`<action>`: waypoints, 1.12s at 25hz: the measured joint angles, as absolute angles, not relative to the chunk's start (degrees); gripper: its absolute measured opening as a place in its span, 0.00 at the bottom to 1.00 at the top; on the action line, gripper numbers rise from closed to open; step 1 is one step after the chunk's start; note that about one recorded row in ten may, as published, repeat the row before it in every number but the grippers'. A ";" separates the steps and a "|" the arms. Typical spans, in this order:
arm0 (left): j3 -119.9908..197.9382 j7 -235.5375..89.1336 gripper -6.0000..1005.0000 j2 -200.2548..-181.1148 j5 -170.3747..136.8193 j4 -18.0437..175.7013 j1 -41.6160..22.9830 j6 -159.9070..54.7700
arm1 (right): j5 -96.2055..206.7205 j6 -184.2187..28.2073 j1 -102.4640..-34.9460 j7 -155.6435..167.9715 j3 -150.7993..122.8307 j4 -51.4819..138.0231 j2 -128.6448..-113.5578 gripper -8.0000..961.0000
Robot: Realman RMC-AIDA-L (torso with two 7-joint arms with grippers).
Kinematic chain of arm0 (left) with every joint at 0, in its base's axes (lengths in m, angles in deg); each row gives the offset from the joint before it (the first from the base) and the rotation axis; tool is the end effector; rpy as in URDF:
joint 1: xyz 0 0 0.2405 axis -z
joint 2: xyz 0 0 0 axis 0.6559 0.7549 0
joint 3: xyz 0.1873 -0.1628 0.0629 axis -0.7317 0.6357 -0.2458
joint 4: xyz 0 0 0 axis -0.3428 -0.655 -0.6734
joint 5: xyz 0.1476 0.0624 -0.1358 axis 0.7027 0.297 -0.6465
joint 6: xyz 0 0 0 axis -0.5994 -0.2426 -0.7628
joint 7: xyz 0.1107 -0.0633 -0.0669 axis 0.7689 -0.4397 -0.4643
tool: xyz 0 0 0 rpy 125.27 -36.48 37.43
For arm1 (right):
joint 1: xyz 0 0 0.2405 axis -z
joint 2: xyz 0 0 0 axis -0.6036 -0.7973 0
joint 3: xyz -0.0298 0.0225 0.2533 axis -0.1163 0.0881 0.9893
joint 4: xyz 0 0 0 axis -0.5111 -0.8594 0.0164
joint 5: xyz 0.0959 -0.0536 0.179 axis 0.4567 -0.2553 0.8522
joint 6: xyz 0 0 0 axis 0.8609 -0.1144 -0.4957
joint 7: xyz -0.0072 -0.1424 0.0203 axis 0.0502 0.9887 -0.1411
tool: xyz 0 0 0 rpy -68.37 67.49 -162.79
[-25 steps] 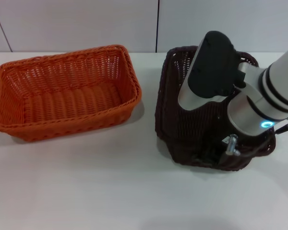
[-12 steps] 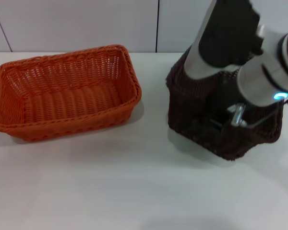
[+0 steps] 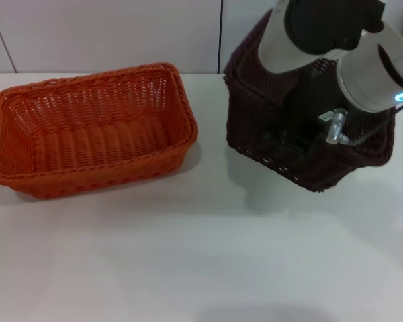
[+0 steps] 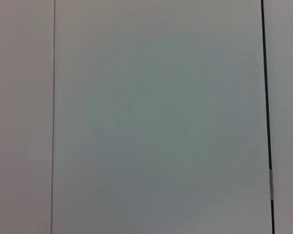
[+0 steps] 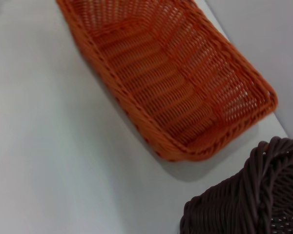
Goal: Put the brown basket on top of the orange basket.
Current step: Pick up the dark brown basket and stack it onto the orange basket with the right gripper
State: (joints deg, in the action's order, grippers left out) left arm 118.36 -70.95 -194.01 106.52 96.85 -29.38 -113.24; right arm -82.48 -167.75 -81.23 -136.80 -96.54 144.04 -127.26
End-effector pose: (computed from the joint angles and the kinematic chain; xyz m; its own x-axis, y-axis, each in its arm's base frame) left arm -0.3998 0.2707 0.0538 0.7477 -0.0813 0.6591 0.6431 0.3363 -0.6880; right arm 0.0361 0.3335 0.0215 0.9395 -0.1389 0.3130 0.0205 -0.8896 -0.4563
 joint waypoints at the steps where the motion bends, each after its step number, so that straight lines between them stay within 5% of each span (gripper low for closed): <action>1: 118.36 -70.95 0.77 -194.01 106.52 96.85 -29.38 -113.24 | -82.48 -167.75 -81.23 -136.80 -96.54 144.04 -127.26 0.14; 28: 118.35 -72.53 0.77 -194.42 106.42 97.15 -28.85 -111.92 | -84.79 -127.36 -82.31 -84.08 -110.54 130.56 -127.66 0.14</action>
State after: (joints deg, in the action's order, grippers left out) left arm 118.35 -72.53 -194.42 106.42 97.15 -28.85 -111.92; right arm -84.79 -127.36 -82.31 -84.08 -110.54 130.56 -127.66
